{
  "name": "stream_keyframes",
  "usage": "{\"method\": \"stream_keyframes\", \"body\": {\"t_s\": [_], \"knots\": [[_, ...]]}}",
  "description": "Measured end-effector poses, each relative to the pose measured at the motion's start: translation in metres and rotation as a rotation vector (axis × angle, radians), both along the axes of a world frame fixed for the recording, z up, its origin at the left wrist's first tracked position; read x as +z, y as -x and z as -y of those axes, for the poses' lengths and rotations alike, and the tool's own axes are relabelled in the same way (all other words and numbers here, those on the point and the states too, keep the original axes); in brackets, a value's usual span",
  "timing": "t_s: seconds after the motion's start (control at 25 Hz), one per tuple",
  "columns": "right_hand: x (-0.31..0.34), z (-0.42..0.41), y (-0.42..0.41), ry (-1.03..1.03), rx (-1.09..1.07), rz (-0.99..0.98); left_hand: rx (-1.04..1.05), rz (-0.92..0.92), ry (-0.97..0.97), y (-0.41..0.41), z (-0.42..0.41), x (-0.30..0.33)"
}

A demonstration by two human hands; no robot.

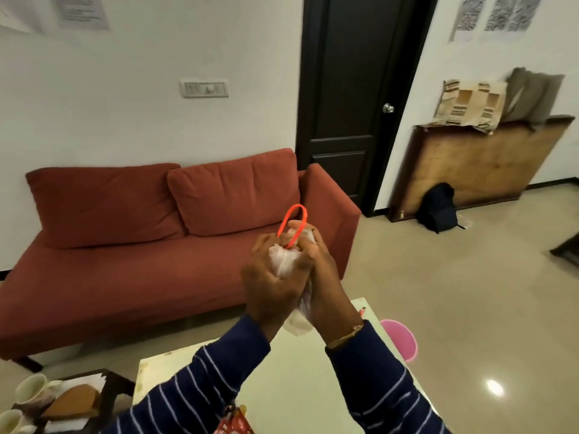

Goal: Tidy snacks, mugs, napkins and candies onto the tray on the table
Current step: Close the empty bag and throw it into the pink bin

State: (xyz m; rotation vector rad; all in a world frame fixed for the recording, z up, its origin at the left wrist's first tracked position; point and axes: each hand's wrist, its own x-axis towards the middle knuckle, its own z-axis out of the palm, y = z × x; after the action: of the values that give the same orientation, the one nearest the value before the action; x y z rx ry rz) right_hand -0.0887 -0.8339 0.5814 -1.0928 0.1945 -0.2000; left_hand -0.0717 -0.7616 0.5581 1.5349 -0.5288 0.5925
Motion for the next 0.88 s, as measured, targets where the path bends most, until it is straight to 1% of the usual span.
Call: {"method": "stream_keyframes", "body": {"t_s": [0.04, 0.12, 0.16, 0.2, 0.24, 0.28, 0.32, 0.36, 0.4, 0.44, 0.52, 0.56, 0.64, 0.68, 0.72, 0.76, 0.84, 0.88], "knots": [[-0.004, 0.011, 0.008, 0.020, 0.007, 0.012, 0.042, -0.082, 0.075, 0.001, 0.016, 0.001], [-0.016, 0.046, 0.030, 0.258, 0.051, 0.052, 0.061, -0.301, 0.250, -0.002, 0.050, 0.007], [-0.028, 0.065, 0.043, 0.413, 0.135, 0.105, 0.051, -0.382, 0.322, -0.005, 0.066, 0.009], [-0.038, 0.084, 0.057, 0.548, 0.224, 0.140, 0.048, -0.455, 0.337, -0.009, 0.082, 0.008], [-0.049, 0.110, 0.072, 0.726, 0.262, 0.143, 0.026, -0.533, 0.301, -0.009, 0.104, 0.006], [-0.059, 0.138, 0.084, 0.912, 0.235, 0.137, -0.046, -0.641, 0.259, -0.007, 0.129, -0.001], [-0.067, 0.168, 0.093, 1.116, 0.150, 0.122, -0.165, -0.755, 0.235, -0.003, 0.154, -0.009], [-0.071, 0.198, 0.099, 1.253, 0.054, 0.102, -0.308, -0.886, 0.227, 0.004, 0.180, -0.017], [-0.074, 0.225, 0.105, 1.292, 0.011, 0.084, -0.443, -1.012, 0.207, 0.014, 0.205, -0.023], [-0.077, 0.252, 0.108, 1.255, 0.025, 0.067, -0.521, -1.098, 0.144, 0.024, 0.227, -0.028], [-0.084, 0.286, 0.115, 1.107, 0.078, 0.064, -0.575, -1.089, -0.080, 0.033, 0.254, -0.037], [-0.090, 0.298, 0.119, 1.042, 0.063, 0.071, -0.594, -1.061, -0.152, 0.035, 0.267, -0.040], [-0.101, 0.315, 0.125, 0.916, -0.072, 0.068, -0.634, -1.033, -0.249, 0.032, 0.285, -0.046], [-0.106, 0.321, 0.125, 0.887, -0.153, 0.030, -0.610, -1.020, -0.292, 0.030, 0.291, -0.051], [-0.110, 0.326, 0.123, 0.896, -0.224, -0.027, -0.544, -1.021, -0.300, 0.027, 0.298, -0.057], [-0.115, 0.329, 0.121, 0.921, -0.285, -0.090, -0.462, -1.041, -0.250, 0.024, 0.305, -0.064], [-0.122, 0.331, 0.118, 0.944, -0.369, -0.163, -0.337, -1.066, -0.074, 0.022, 0.317, -0.078], [-0.126, 0.331, 0.117, 0.936, -0.381, -0.144, -0.308, -1.054, 0.009, 0.021, 0.322, -0.085]]}}
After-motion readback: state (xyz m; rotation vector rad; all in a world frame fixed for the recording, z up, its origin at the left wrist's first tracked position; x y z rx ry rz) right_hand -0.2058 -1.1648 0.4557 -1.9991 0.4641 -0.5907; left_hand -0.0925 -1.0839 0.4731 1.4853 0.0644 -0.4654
